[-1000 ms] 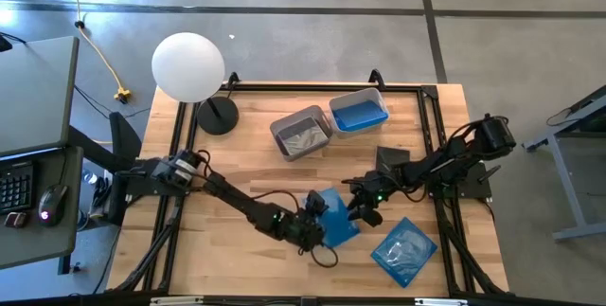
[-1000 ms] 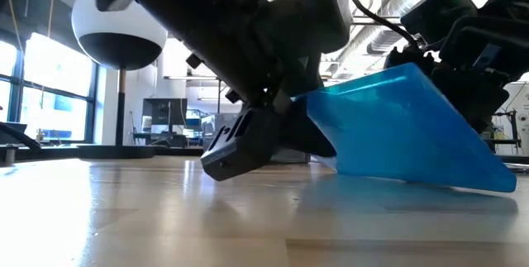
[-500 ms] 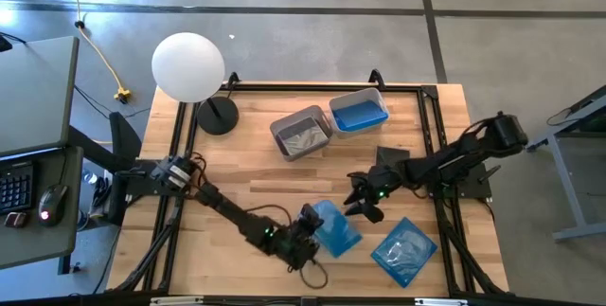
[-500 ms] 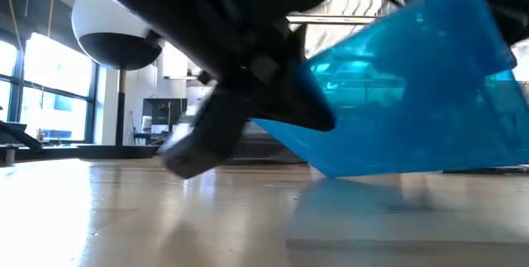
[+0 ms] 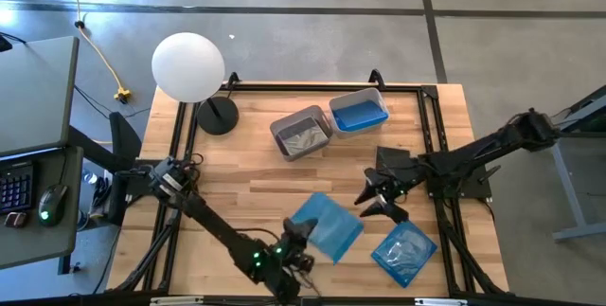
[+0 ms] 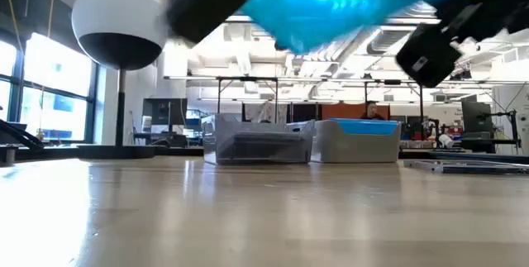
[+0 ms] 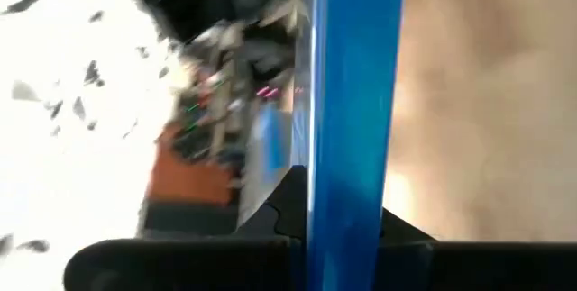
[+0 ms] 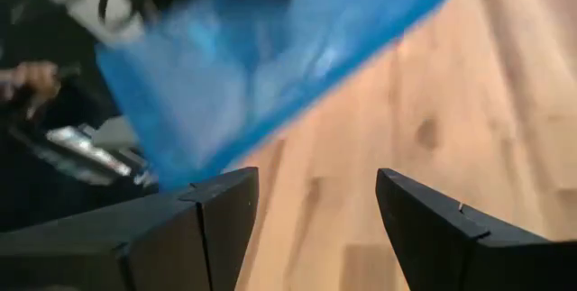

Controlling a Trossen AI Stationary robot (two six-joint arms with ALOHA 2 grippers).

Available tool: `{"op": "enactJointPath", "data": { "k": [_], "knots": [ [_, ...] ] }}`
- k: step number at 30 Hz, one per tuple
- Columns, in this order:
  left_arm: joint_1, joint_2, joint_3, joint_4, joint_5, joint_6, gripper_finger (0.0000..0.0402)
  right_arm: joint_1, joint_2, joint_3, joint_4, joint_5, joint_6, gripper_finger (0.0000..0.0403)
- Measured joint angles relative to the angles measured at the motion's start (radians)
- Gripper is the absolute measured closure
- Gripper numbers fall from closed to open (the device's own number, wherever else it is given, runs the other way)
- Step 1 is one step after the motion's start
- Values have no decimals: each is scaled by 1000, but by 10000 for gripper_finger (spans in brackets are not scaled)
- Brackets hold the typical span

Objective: Pick & place jewel cases by type
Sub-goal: Put the top blue CD case into the white bin

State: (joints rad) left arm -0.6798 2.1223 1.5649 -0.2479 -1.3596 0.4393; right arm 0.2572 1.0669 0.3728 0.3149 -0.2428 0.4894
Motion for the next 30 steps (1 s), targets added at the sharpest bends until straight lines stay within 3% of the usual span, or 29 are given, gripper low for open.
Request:
{"op": "enactJointPath", "data": {
  "k": [4,9,14,18,22,30],
  "knots": [
    [66,0,133,-100,-92,-1,391,91,-23,0,-79,46,5,183],
    [190,-1,293,-184,13,-1,391,224,-19,0,-265,219,36,183],
    [340,-1,404,-229,238,-5,391,353,-19,0,-481,433,243,183],
    [502,-1,462,-223,479,-79,391,438,-19,0,-531,554,344,183],
    [671,-1,466,-240,704,-177,391,505,-19,0,-543,591,412,183],
    [879,15,465,-295,997,-305,391,583,-19,0,-596,654,428,183]
  ]
}}
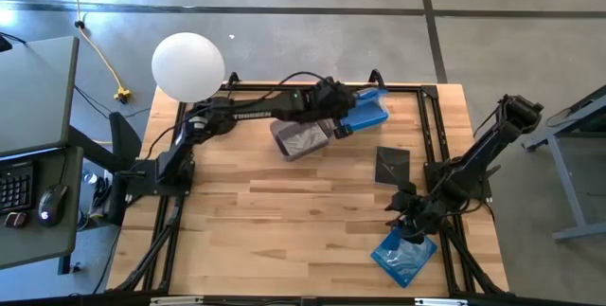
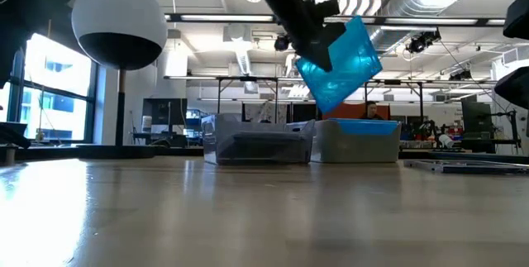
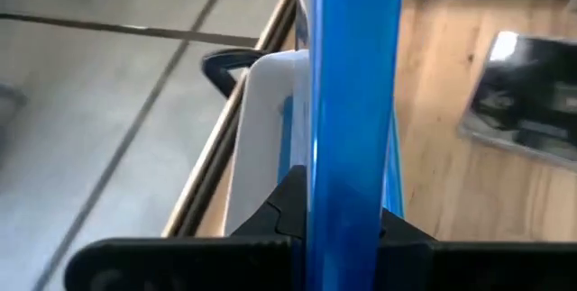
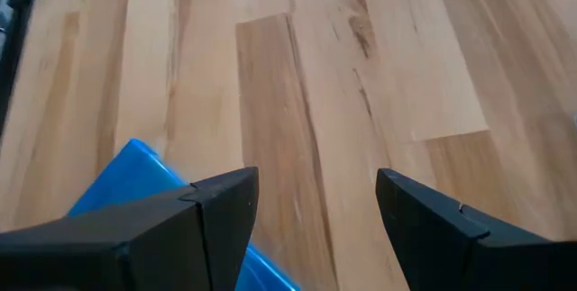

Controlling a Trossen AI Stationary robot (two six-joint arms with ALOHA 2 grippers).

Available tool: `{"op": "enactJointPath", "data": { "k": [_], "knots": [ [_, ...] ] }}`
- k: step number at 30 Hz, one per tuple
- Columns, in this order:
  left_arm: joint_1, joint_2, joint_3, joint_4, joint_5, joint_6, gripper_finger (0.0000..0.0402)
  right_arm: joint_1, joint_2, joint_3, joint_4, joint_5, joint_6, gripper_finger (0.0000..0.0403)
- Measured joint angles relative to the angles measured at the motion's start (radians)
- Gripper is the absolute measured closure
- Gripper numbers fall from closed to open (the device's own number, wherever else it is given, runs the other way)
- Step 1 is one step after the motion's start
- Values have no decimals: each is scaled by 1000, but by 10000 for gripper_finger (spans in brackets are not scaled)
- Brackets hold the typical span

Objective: Pick & place jewel cases by type
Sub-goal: Put the top blue CD case into the white bin, then put the blue CD case into the white bin

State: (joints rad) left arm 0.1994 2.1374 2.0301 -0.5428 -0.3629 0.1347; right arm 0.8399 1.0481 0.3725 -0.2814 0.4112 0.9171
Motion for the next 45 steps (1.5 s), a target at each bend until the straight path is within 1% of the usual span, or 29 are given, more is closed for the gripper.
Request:
{"op": "enactJointPath", "data": {
  "k": [3,7,9,13,16,20,23,25,28,30,34,37,39,43,45],
  "knots": [
    [21,9,0,-12,66,40,391,6,0,0,-11,2,0,183],
    [30,28,3,0,74,142,391,5,0,0,-14,6,0,183],
    [36,43,0,-41,83,149,391,3,0,0,-13,6,0,183],
    [44,63,-1,-47,77,144,387,2,0,0,-11,4,0,183],
    [43,61,0,-33,46,114,362,0,0,0,-11,5,-1,183],
    [44,61,0,-35,-11,96,309,-9,0,0,-8,2,-23,183],
    [50,61,0,-37,-16,96,272,-16,0,0,-6,0,-26,183],
    [50,61,0,-34,-19,96,253,-16,0,0,-6,-1,-25,183],
    [47,61,0,-13,-44,81,236,-15,0,0,-6,-2,-19,183],
    [41,57,0,9,-46,46,231,-15,0,0,-6,-2,-20,183],
    [27,45,1,41,-17,-31,230,-15,0,0,-5,-6,-19,183],
    [6,48,-1,52,-14,-38,229,-15,0,0,2,-28,-19,183],
    [-17,48,0,96,-12,-37,229,-15,0,0,2,-33,-20,183],
    [-74,42,73,87,24,-25,229,-15,0,0,2,-27,-40,183],
    [-106,38,123,48,29,5,229,-15,0,0,3,-27,-42,183]
  ]
}}
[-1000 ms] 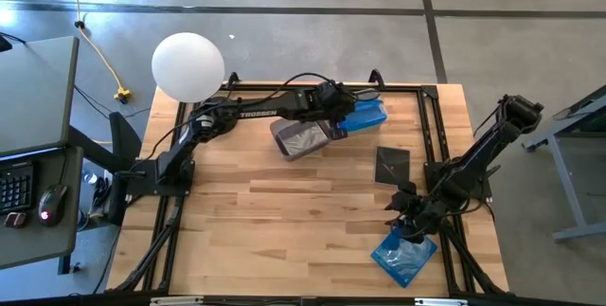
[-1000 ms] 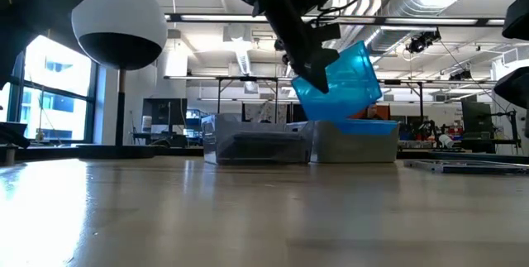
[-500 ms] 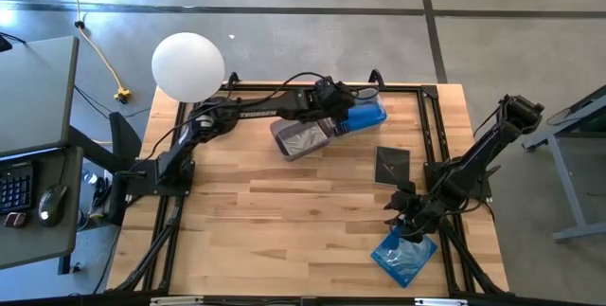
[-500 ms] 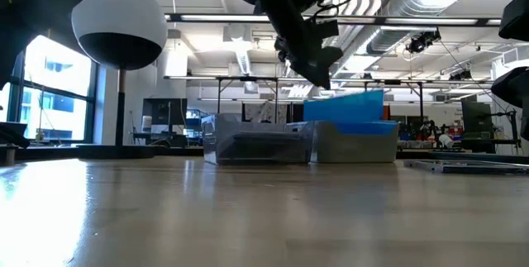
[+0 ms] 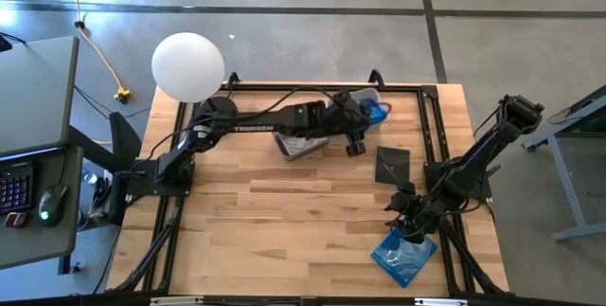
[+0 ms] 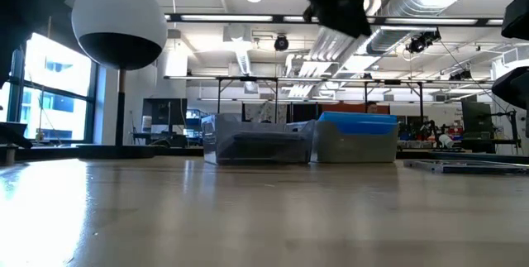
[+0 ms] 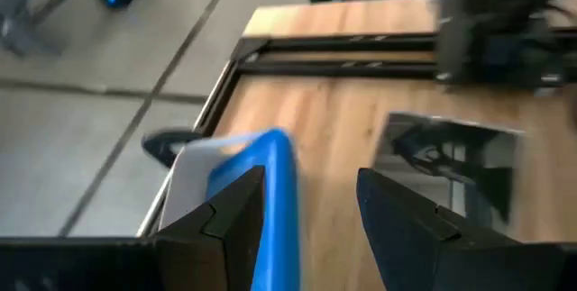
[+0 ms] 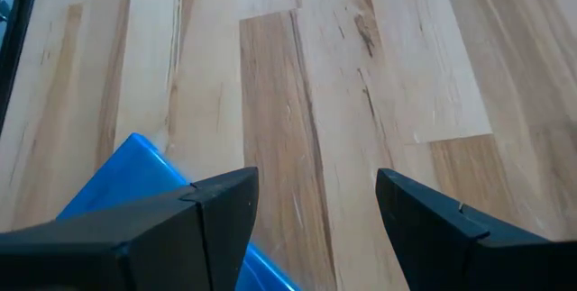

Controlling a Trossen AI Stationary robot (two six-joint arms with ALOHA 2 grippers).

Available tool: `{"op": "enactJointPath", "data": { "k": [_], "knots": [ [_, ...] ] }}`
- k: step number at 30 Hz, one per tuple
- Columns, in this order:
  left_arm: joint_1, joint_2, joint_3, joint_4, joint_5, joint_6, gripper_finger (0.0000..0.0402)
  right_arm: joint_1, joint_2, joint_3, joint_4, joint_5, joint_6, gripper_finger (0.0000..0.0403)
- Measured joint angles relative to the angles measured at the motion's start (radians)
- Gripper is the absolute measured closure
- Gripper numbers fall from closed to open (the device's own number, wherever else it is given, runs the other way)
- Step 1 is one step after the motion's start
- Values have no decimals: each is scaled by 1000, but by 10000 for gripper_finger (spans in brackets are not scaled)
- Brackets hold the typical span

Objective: Pick & place jewel cases by type
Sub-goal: Put the blue CD case into the white bin

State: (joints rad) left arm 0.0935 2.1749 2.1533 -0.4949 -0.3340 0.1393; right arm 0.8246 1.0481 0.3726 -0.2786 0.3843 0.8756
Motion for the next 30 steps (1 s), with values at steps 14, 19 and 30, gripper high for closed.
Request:
{"op": "enactJointPath", "data": {
  "k": [14,19,30],
  "knots": [
    [-152,-149,176,-501,-468,5,229,2,277,21,389,-78,-235,183],
    [-155,-219,174,-700,-415,-192,229,35,399,148,333,-90,-363,183],
    [-153,-240,174,-930,-284,-358,229,225,430,351,-13,-2,-163,183]
  ]
}}
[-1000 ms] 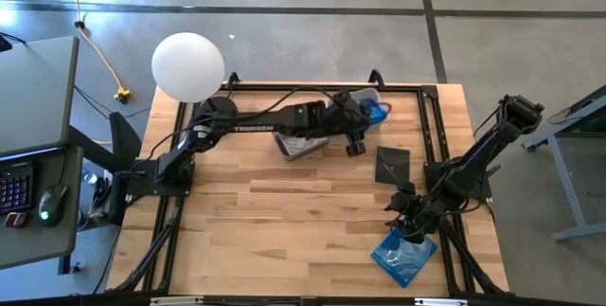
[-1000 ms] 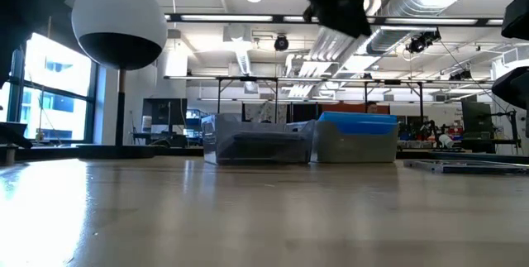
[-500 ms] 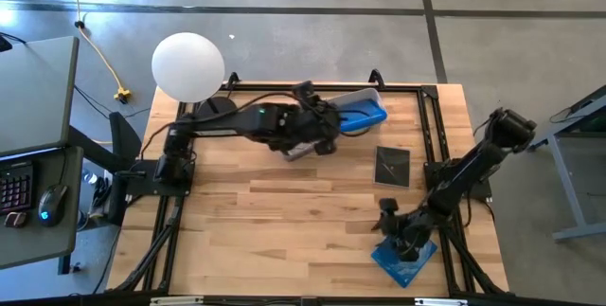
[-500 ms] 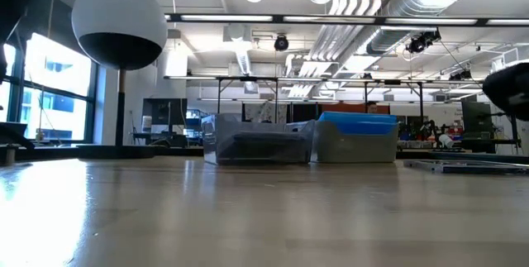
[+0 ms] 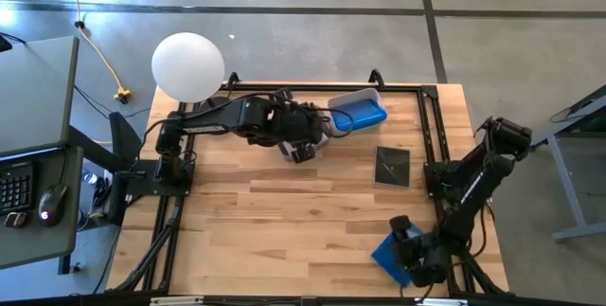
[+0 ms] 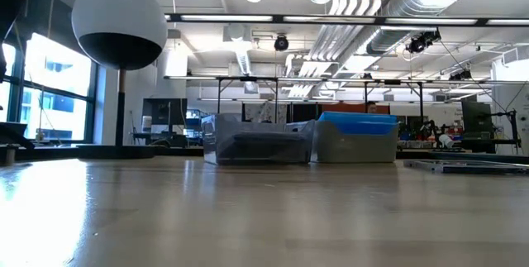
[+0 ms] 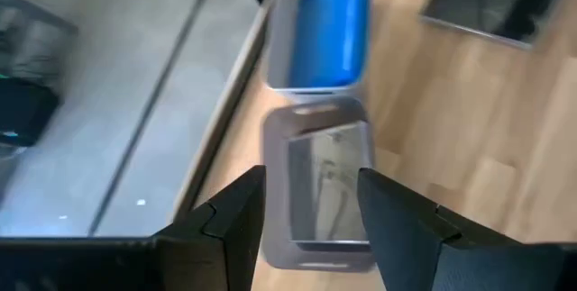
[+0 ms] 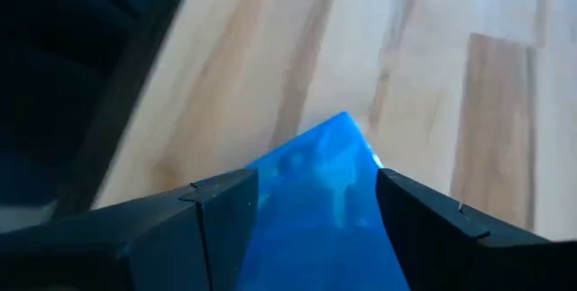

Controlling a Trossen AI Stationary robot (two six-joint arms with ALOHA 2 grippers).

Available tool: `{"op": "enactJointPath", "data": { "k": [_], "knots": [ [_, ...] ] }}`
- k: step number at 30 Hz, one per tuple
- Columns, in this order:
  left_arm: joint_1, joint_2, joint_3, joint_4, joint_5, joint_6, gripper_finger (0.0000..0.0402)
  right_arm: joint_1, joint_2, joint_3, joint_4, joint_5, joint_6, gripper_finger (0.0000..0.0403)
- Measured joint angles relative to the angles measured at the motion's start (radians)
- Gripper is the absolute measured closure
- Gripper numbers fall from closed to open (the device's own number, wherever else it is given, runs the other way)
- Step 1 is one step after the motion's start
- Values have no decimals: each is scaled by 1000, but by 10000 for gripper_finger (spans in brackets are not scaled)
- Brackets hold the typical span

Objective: Pick & place jewel cases by type
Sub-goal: Put the blue CD case into the white bin

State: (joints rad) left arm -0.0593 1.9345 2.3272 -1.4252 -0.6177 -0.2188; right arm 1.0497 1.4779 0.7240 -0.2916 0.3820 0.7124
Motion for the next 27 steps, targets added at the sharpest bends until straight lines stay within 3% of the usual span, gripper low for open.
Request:
{"op": "enactJointPath", "data": {
  "k": [4,8,12,15,20,27],
  "knots": [
    [0,7,-1,14,71,8,229,48,24,-43,39,52,57,183],
    [0,5,-1,15,61,1,229,67,29,-83,65,59,94,183],
    [0,5,-1,12,36,3,229,60,29,-140,144,117,2,183],
    [0,5,-1,8,38,4,229,23,42,-196,255,90,-99,183],
    [0,5,-1,2,50,4,229,-104,100,-277,523,47,-226,183],
    [0,5,0,-35,51,4,229,-426,192,-230,784,106,-723,183]
  ]
}}
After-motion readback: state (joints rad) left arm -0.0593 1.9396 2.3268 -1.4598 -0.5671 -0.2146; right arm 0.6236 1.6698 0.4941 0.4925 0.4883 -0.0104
